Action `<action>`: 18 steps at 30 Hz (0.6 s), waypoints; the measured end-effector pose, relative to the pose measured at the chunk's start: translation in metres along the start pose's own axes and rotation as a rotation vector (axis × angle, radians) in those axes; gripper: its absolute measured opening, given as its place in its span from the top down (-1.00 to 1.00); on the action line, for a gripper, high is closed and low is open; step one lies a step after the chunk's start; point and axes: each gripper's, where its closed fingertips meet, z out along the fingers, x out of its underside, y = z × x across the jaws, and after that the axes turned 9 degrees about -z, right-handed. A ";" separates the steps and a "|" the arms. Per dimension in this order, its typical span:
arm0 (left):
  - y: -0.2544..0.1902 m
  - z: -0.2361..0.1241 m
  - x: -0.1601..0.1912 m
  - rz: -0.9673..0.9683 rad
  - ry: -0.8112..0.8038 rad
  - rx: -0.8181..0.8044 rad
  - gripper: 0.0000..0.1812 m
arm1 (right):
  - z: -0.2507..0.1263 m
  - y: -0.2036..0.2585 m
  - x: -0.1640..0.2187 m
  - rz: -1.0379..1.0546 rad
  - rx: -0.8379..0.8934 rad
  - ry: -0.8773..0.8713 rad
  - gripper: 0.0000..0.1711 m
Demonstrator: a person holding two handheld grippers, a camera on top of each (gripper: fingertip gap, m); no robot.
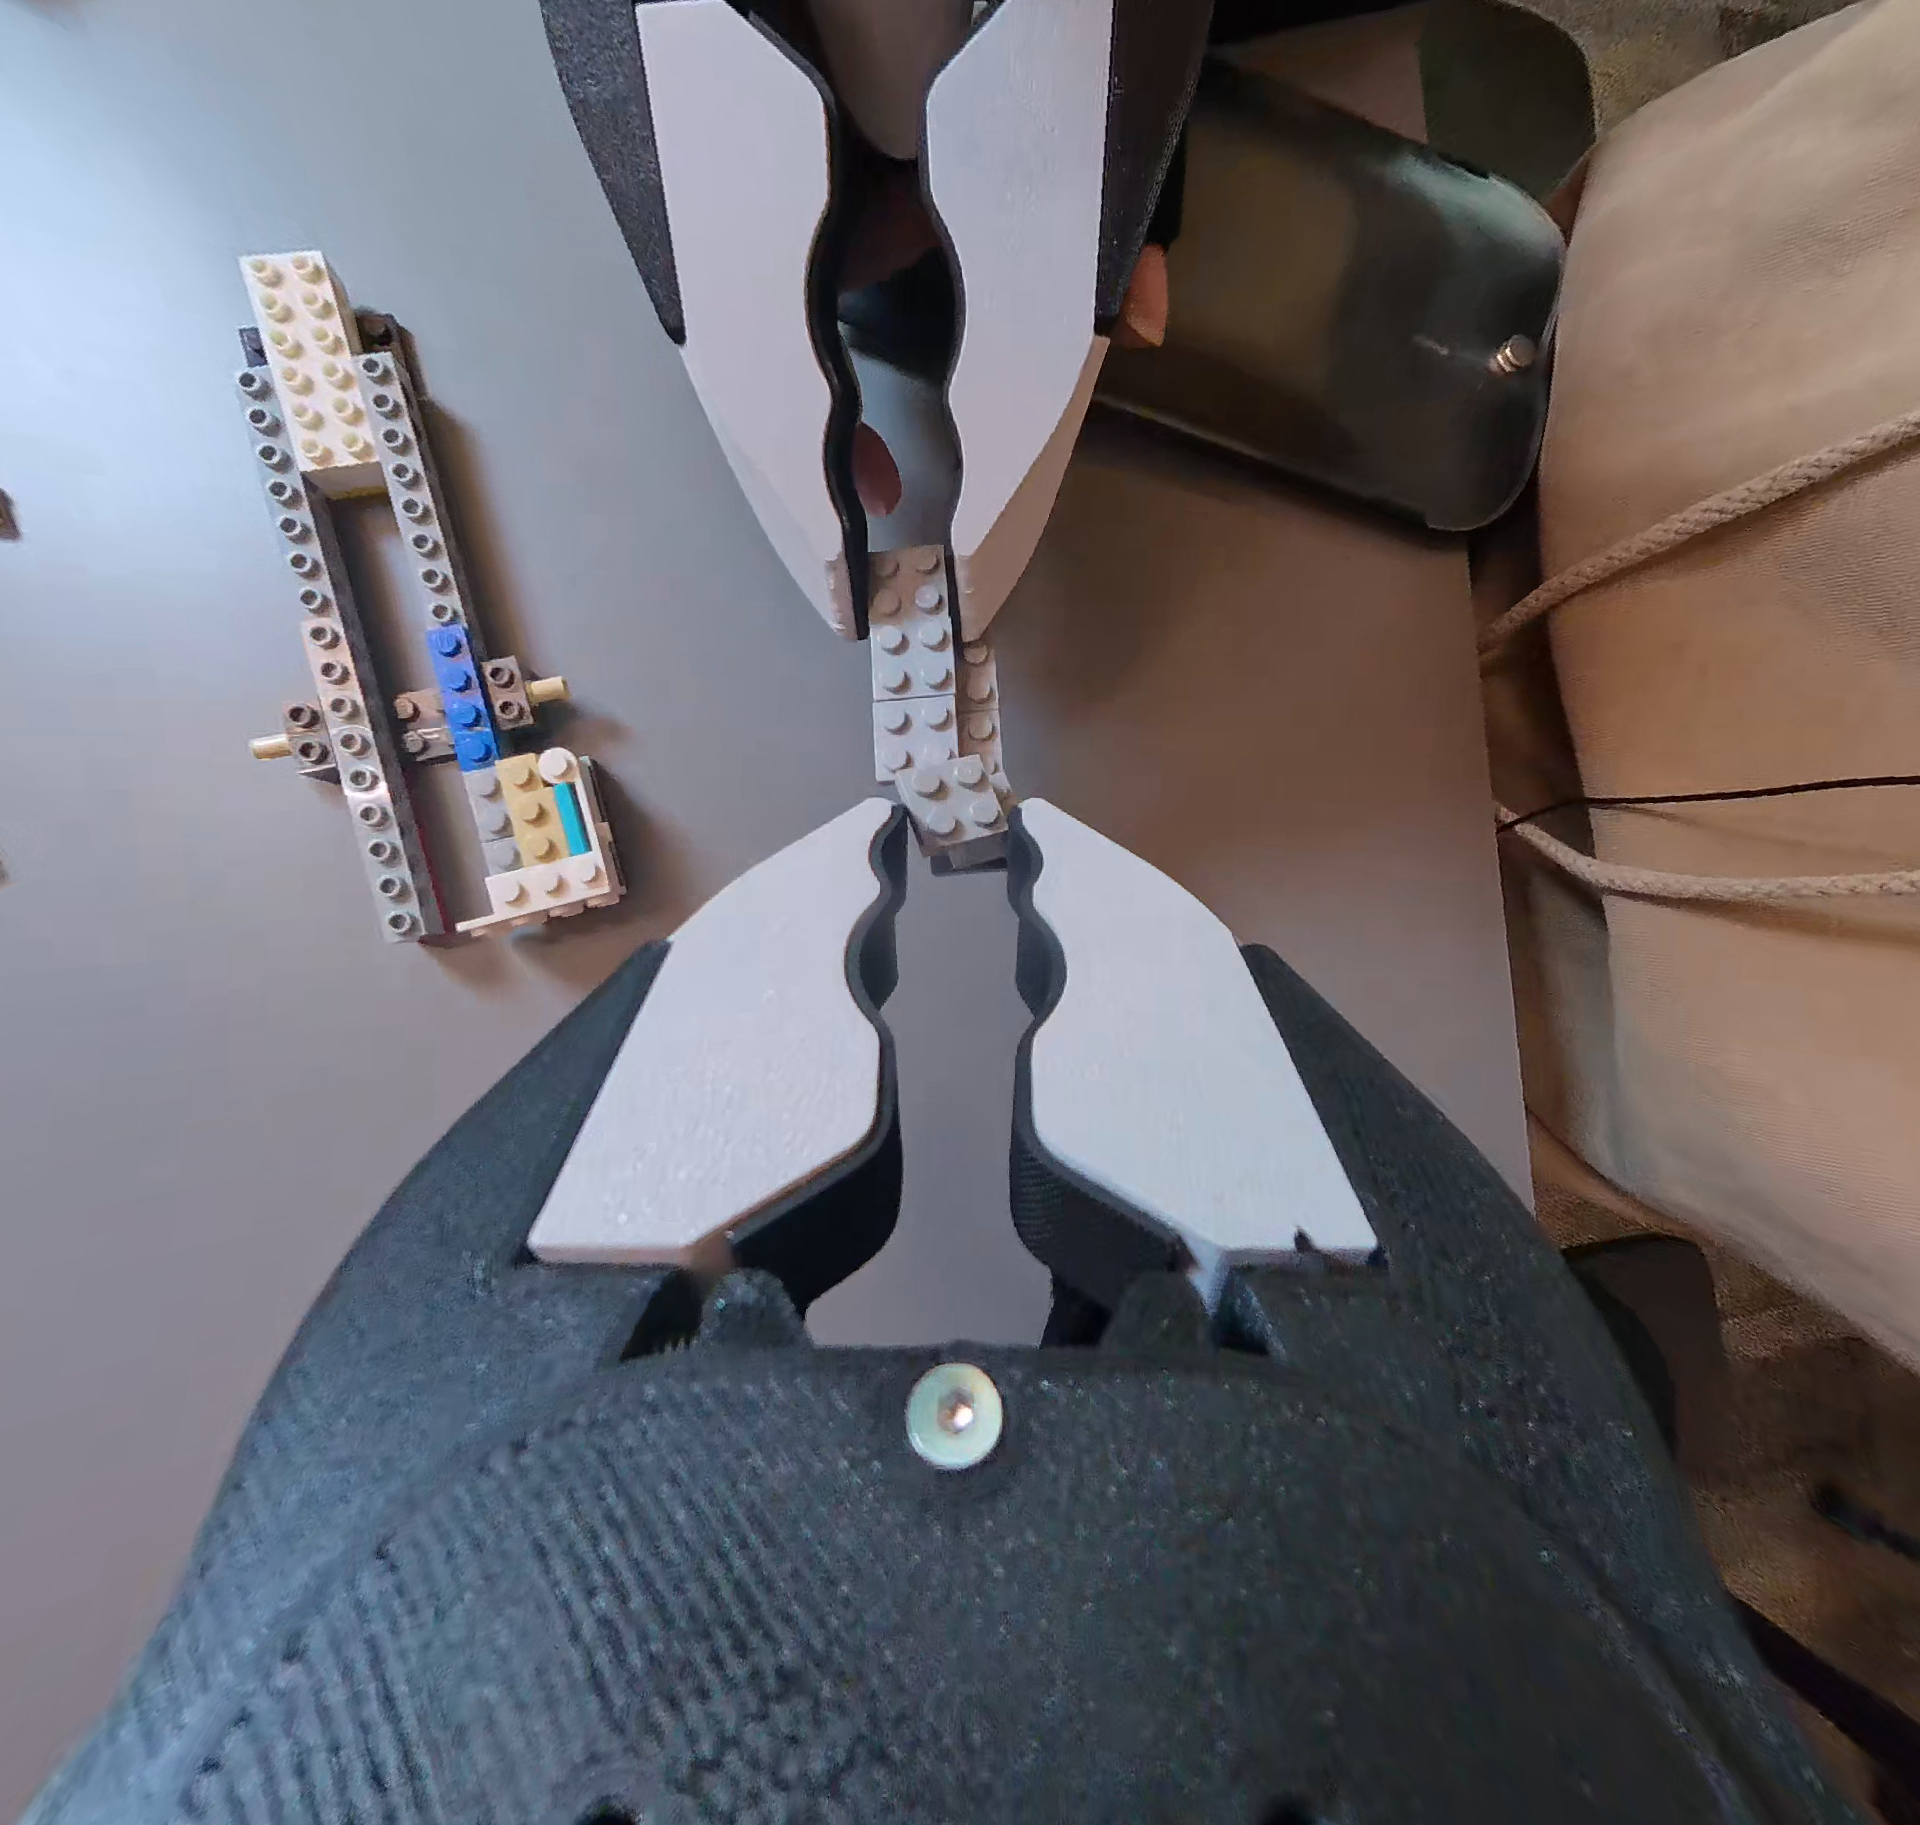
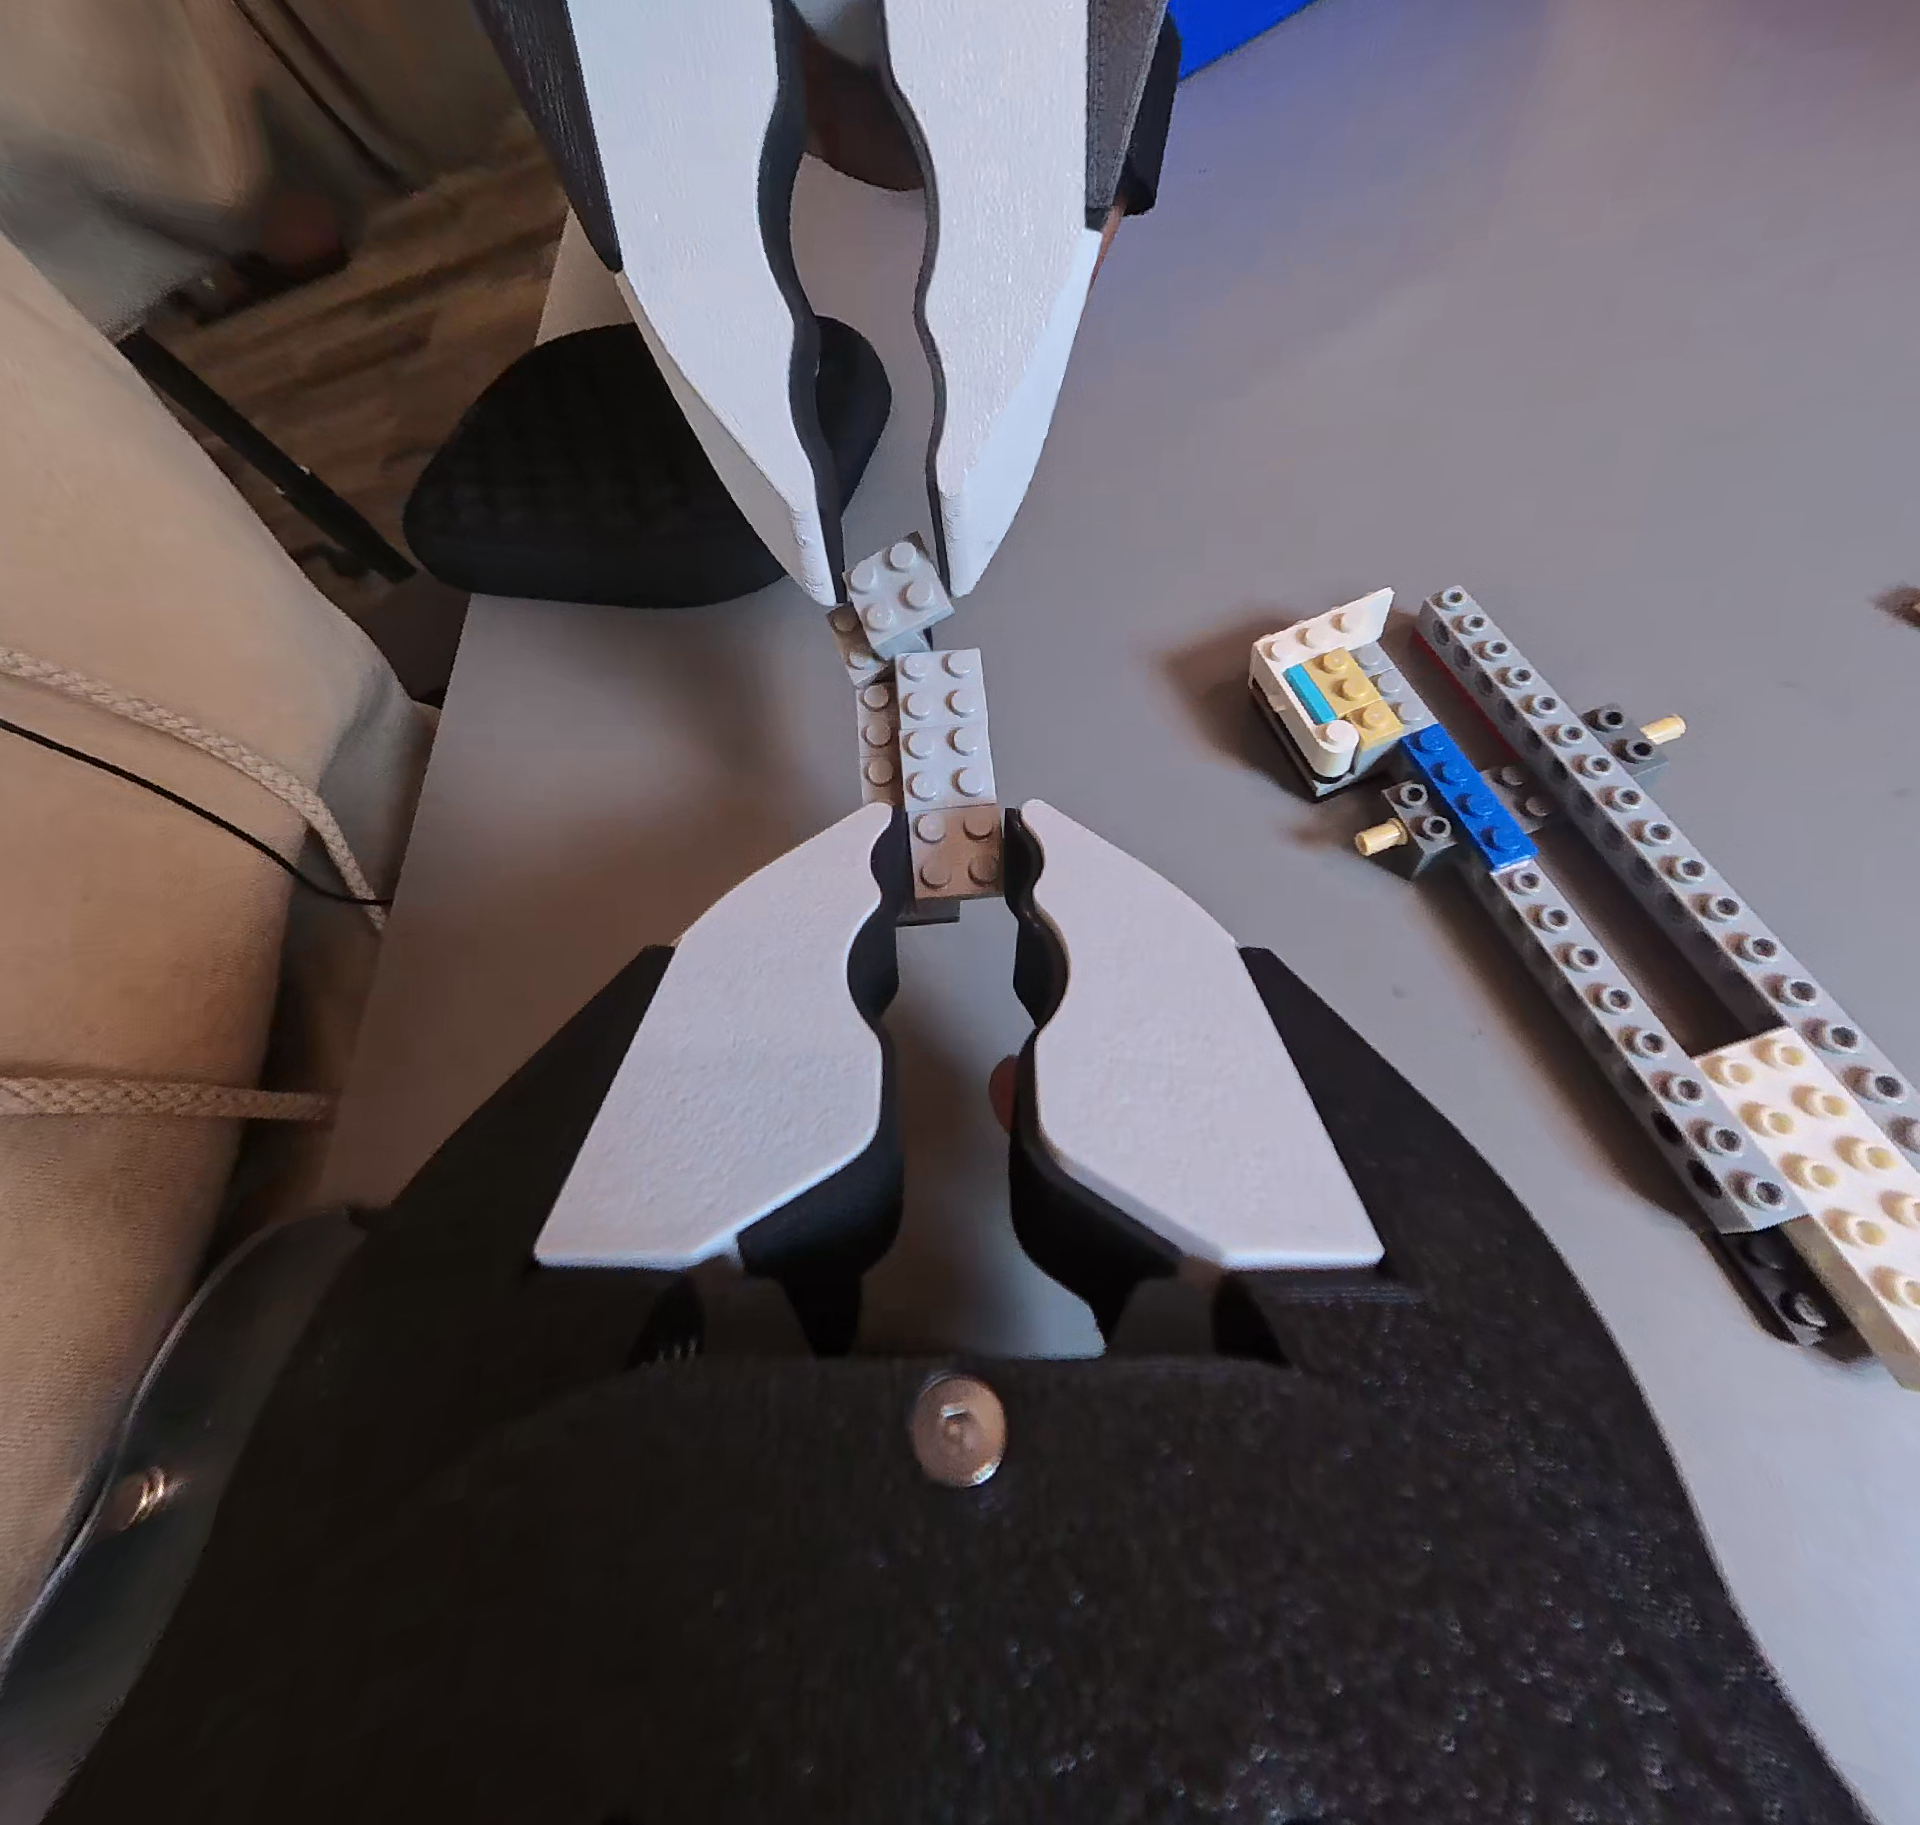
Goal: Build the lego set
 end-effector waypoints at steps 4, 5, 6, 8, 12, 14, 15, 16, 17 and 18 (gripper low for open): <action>-0.002 0.001 -0.002 -0.001 0.012 0.014 0.80 | -0.003 0.001 -0.005 -0.005 -0.007 -0.045 0.80; -0.001 0.001 -0.003 -0.002 0.013 0.016 0.80 | -0.004 0.000 -0.005 -0.007 -0.007 -0.053 0.81; -0.001 0.001 -0.003 -0.001 0.010 0.017 0.80 | -0.005 0.000 -0.005 -0.010 -0.009 -0.052 0.81; -0.001 0.002 -0.004 -0.006 0.000 0.026 0.80 | -0.006 0.000 -0.004 -0.017 -0.005 -0.050 0.81; -0.001 0.008 -0.003 -0.007 -0.041 0.034 0.80 | -0.005 0.001 0.003 -0.056 0.001 0.004 0.81; 0.000 0.011 0.000 -0.011 -0.067 0.031 0.80 | -0.002 0.000 0.013 -0.114 0.015 0.086 0.81; 0.001 0.013 0.001 -0.013 -0.081 0.029 0.80 | 0.000 -0.001 0.018 -0.154 0.022 0.126 0.81; 0.003 0.016 0.002 -0.015 -0.094 0.025 0.80 | 0.001 -0.003 0.024 -0.190 0.033 0.172 0.80; 0.003 0.018 0.004 -0.020 -0.106 0.024 0.80 | 0.002 -0.007 0.030 -0.221 0.046 0.222 0.81; 0.004 0.021 0.005 -0.026 -0.119 0.024 0.80 | 0.002 -0.009 0.035 -0.255 0.052 0.260 0.81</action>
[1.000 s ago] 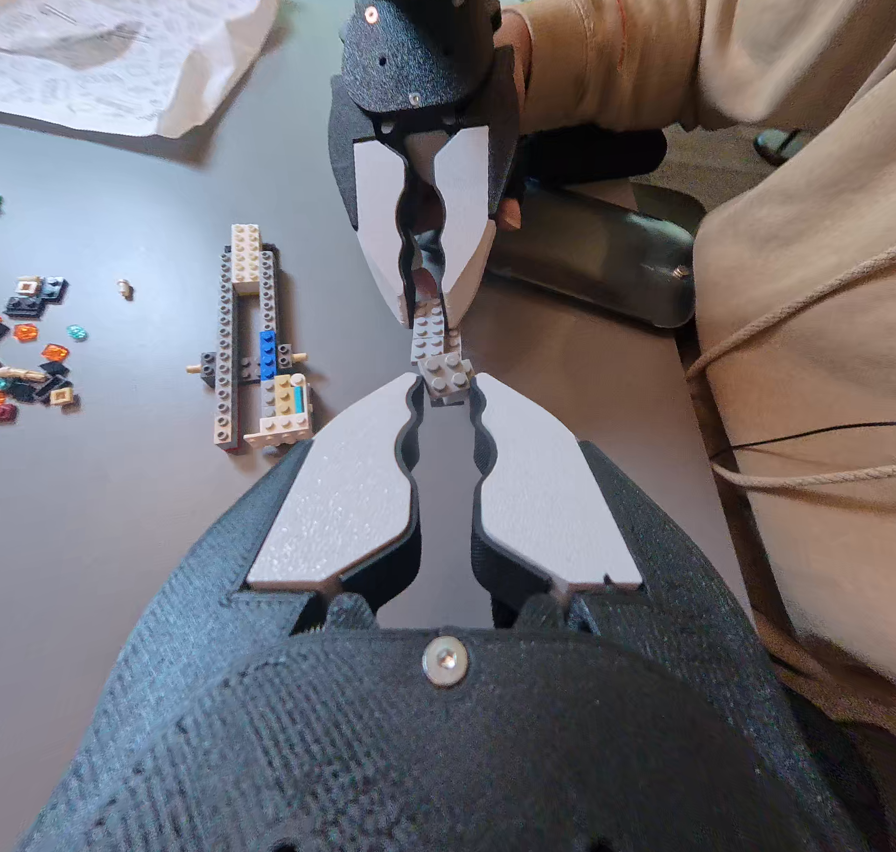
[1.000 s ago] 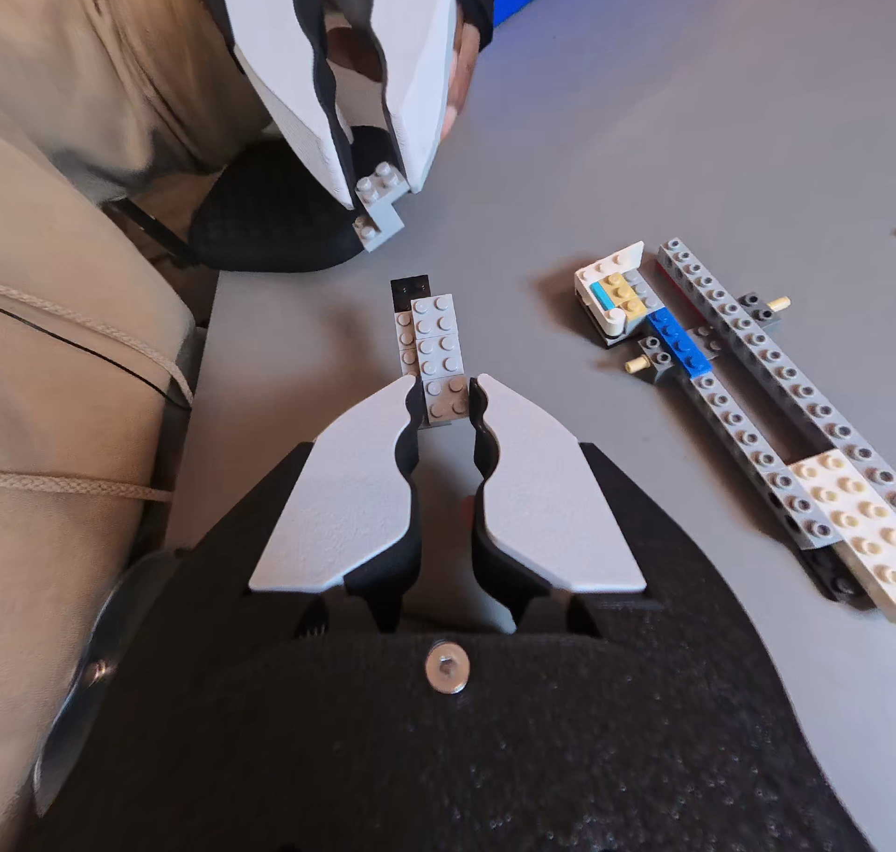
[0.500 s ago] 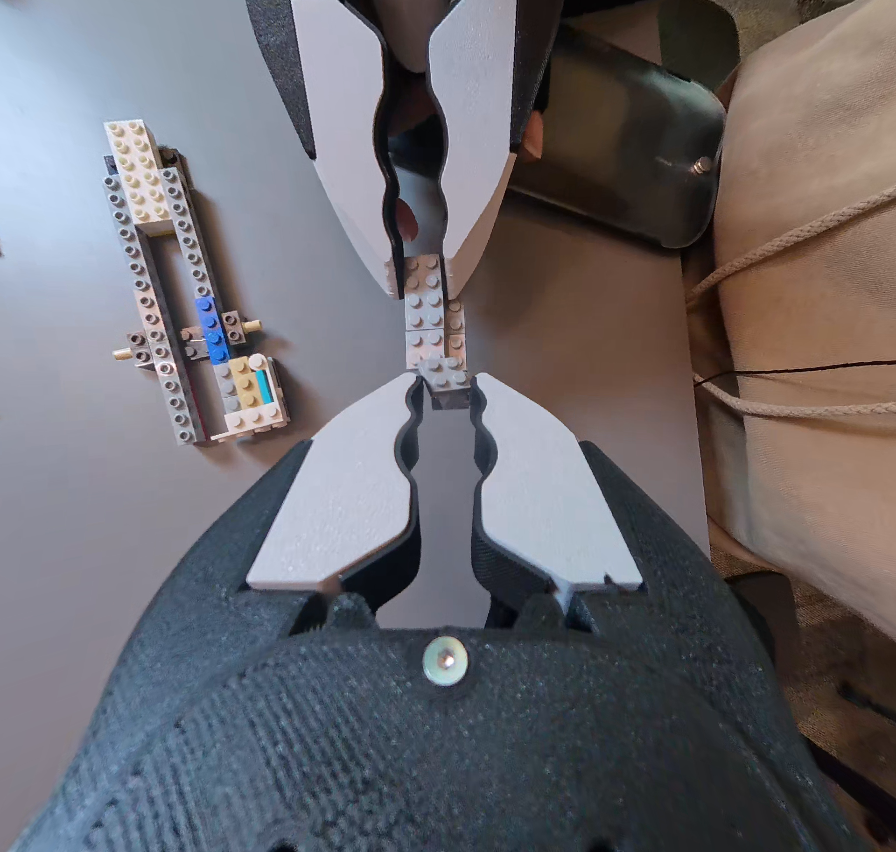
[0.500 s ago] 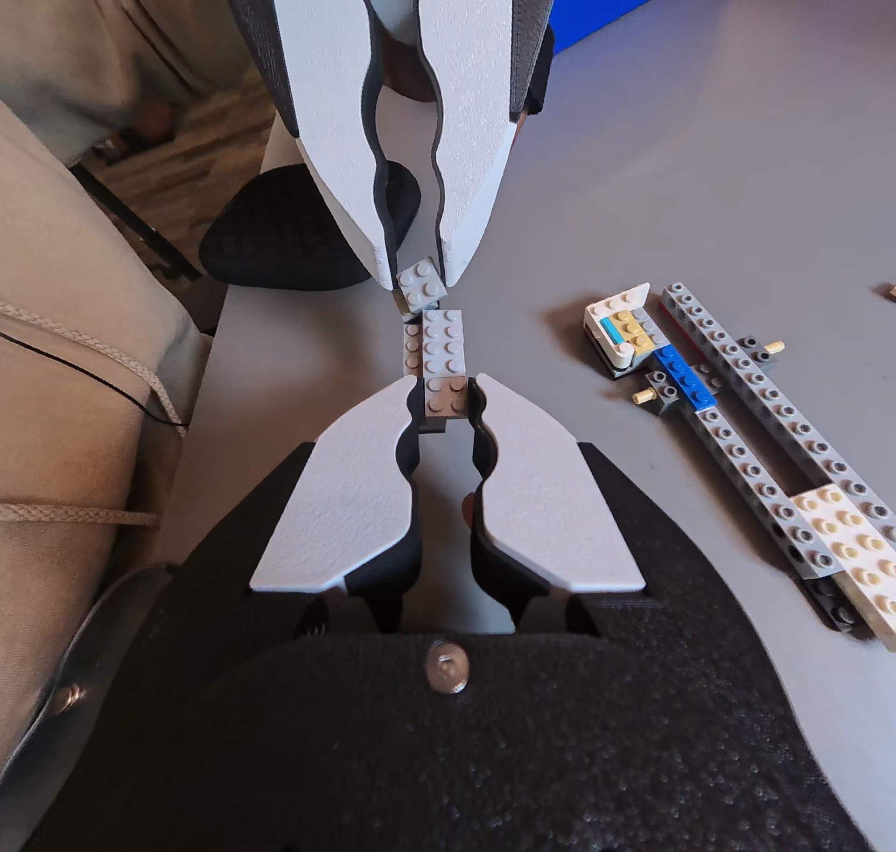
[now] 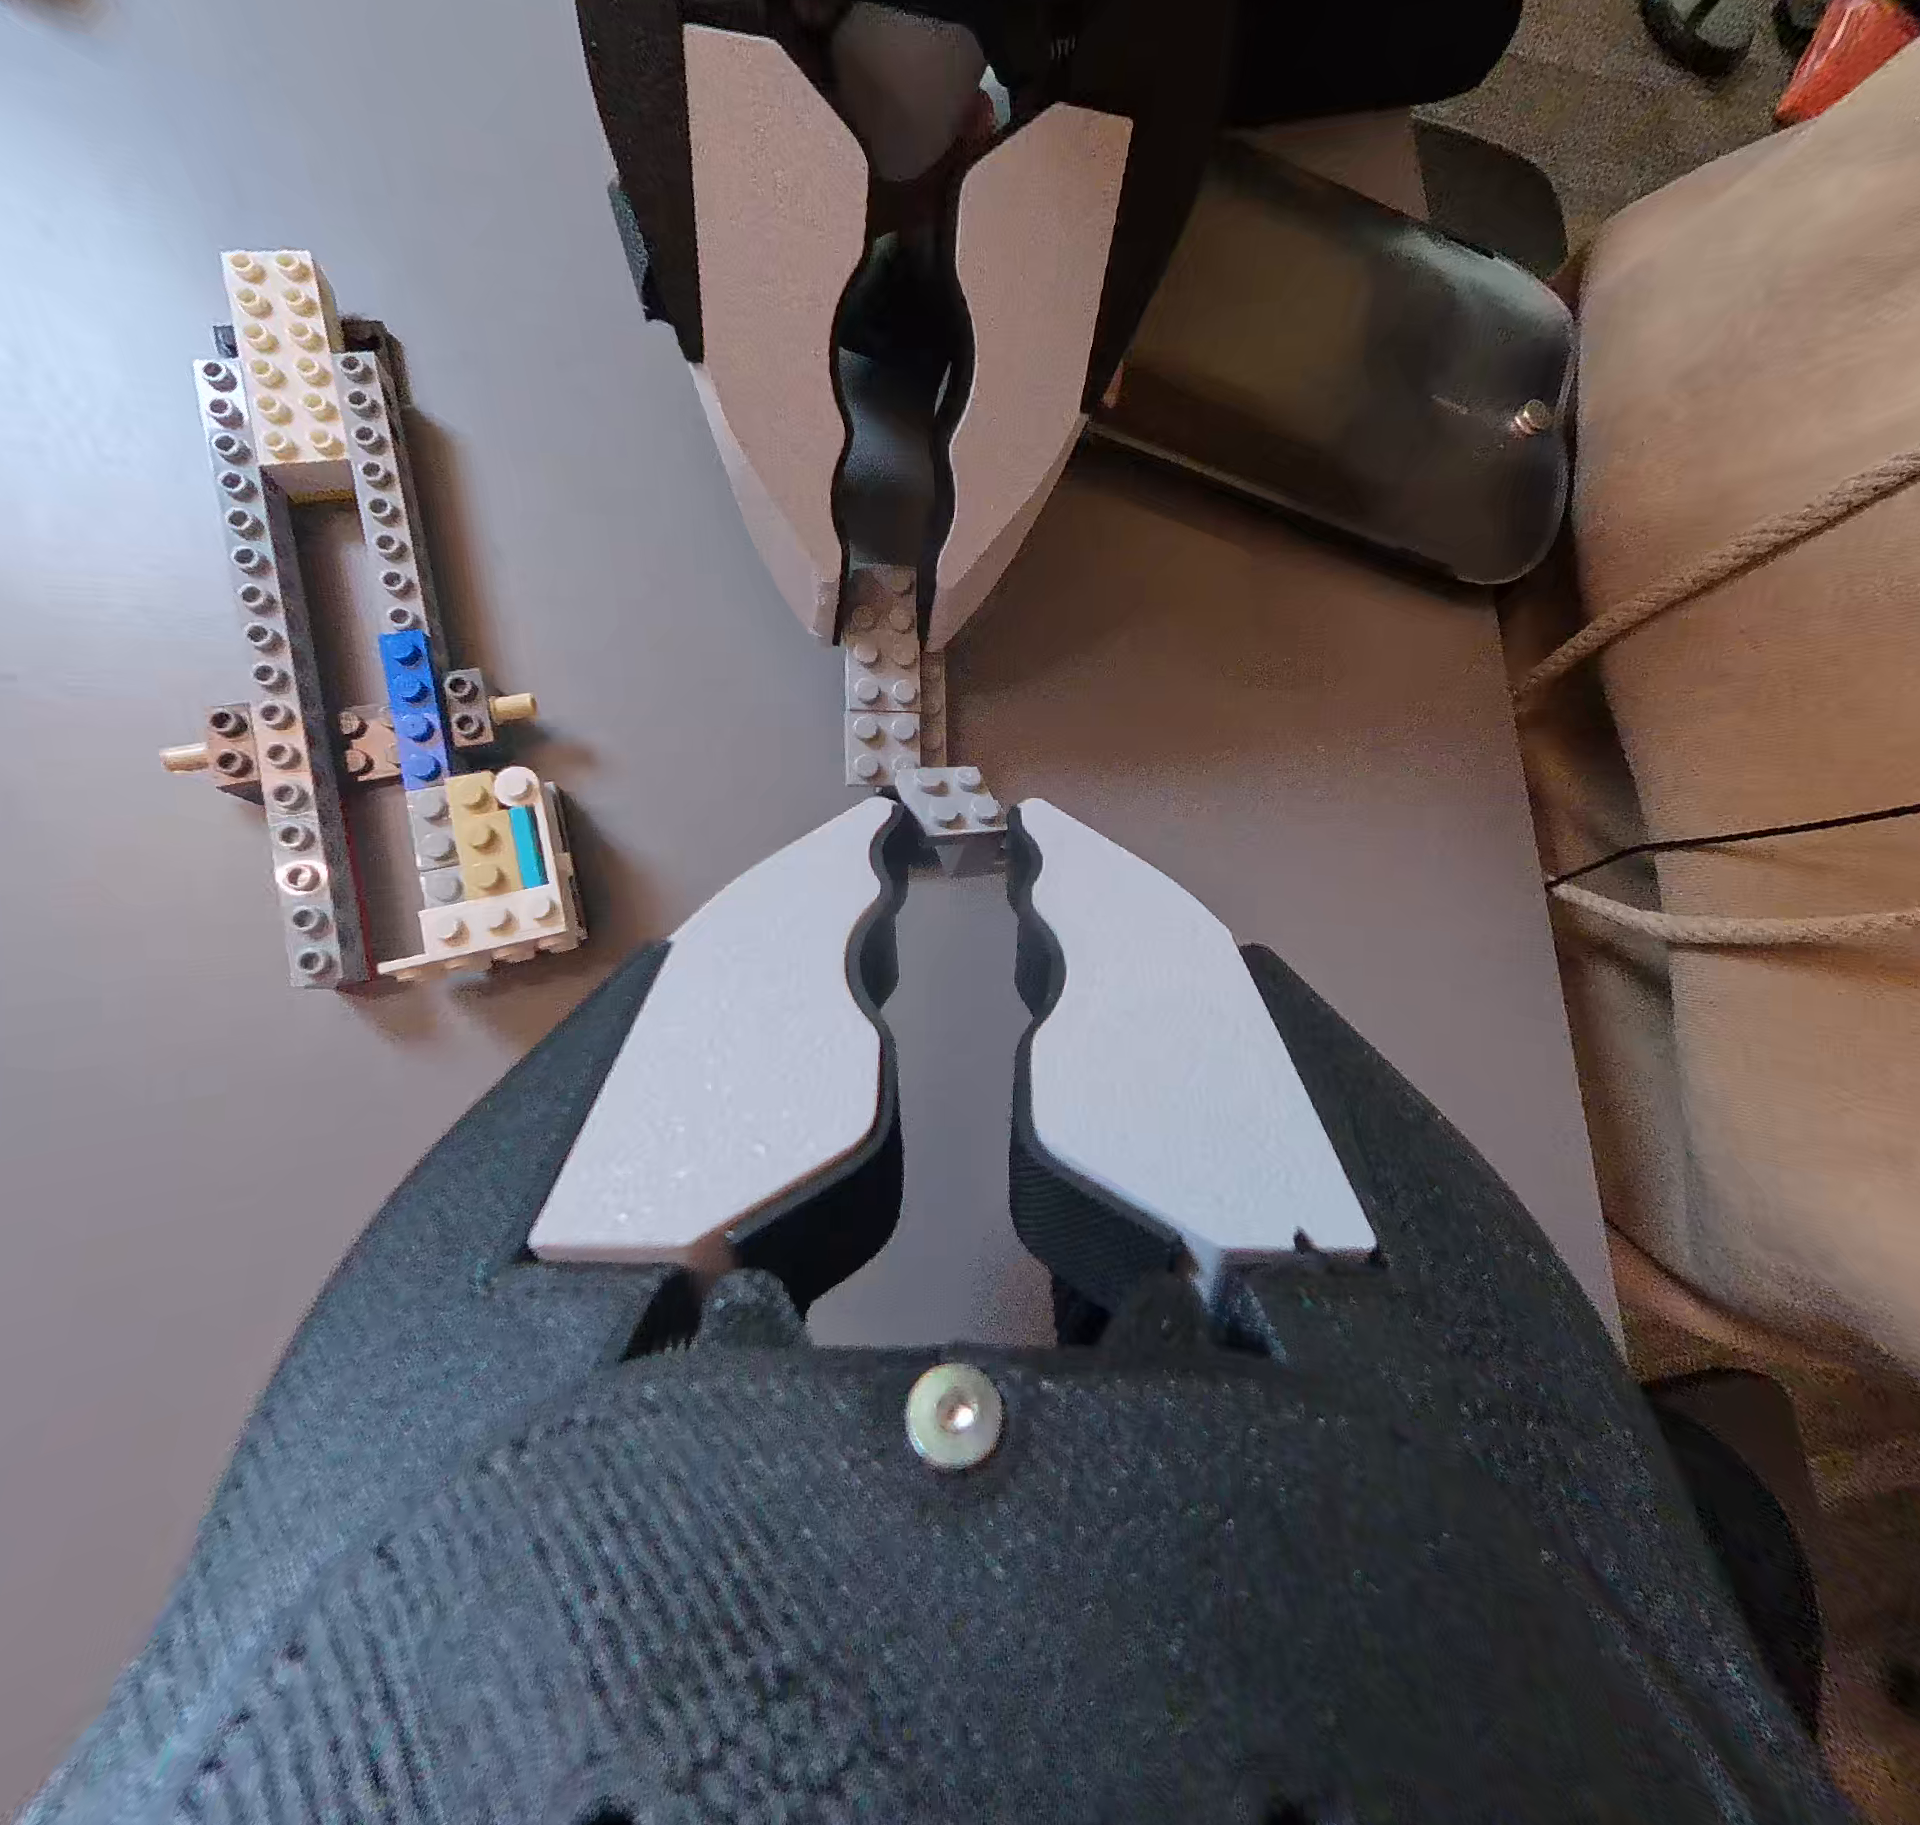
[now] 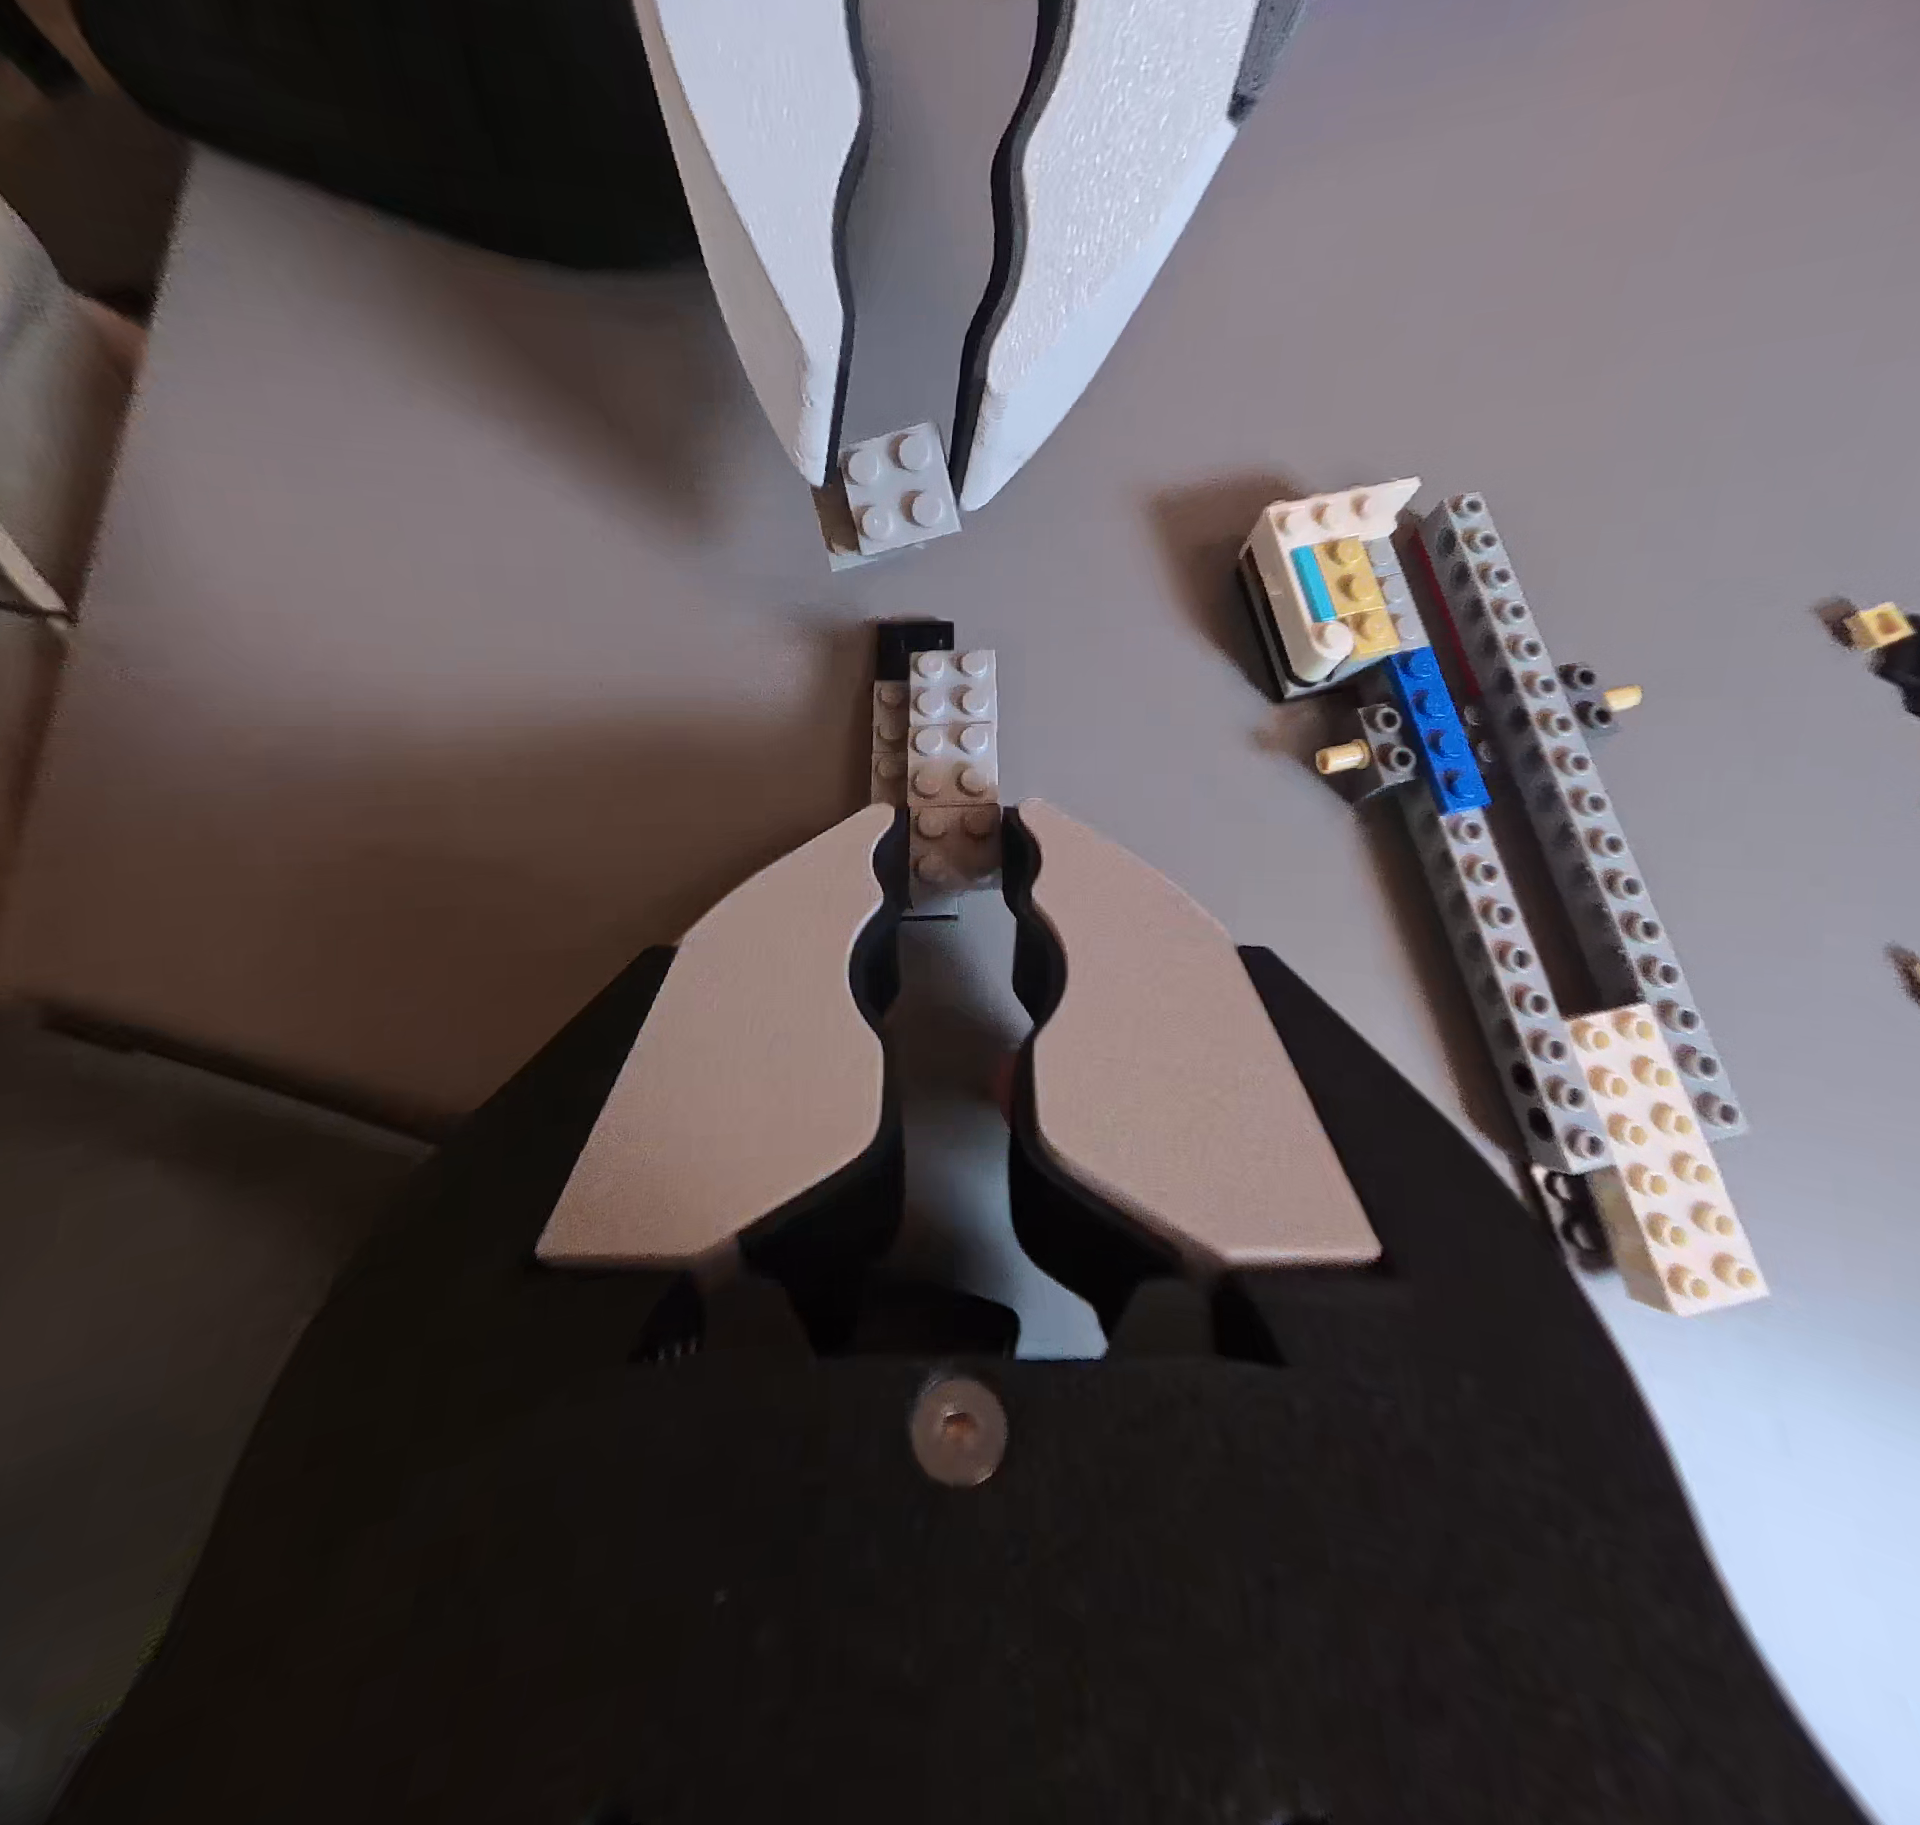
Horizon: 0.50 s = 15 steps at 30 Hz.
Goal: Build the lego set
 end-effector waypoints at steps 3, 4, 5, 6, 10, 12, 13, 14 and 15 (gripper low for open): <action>0.000 0.006 0.003 -0.012 -0.037 0.004 0.80 | -0.004 -0.003 0.006 -0.057 0.004 0.061 0.80; 0.001 0.008 0.003 -0.012 -0.047 -0.001 0.80 | -0.006 -0.004 0.008 -0.069 0.005 0.079 0.76; 0.002 0.009 0.004 -0.011 -0.056 -0.005 0.80 | -0.007 -0.004 0.008 -0.068 -0.005 0.091 0.73; 0.002 0.010 0.005 -0.011 -0.066 -0.004 0.80 | -0.009 -0.003 0.008 -0.060 -0.021 0.099 0.69; 0.007 0.012 0.003 -0.017 -0.112 -0.003 0.80 | -0.002 -0.001 0.004 -0.081 -0.045 0.168 0.55; 0.008 0.011 0.002 -0.015 -0.134 0.002 0.80 | 0.005 0.002 0.006 -0.086 -0.073 0.223 0.50; 0.008 0.010 0.001 -0.014 -0.148 0.007 0.80 | 0.009 0.003 0.008 -0.090 -0.088 0.256 0.50; 0.009 0.009 0.001 -0.013 -0.158 0.010 0.80 | 0.012 0.003 0.010 -0.097 -0.099 0.283 0.50; 0.009 0.008 0.000 -0.010 -0.169 0.009 0.80 | 0.015 0.003 0.006 -0.088 -0.114 0.275 0.54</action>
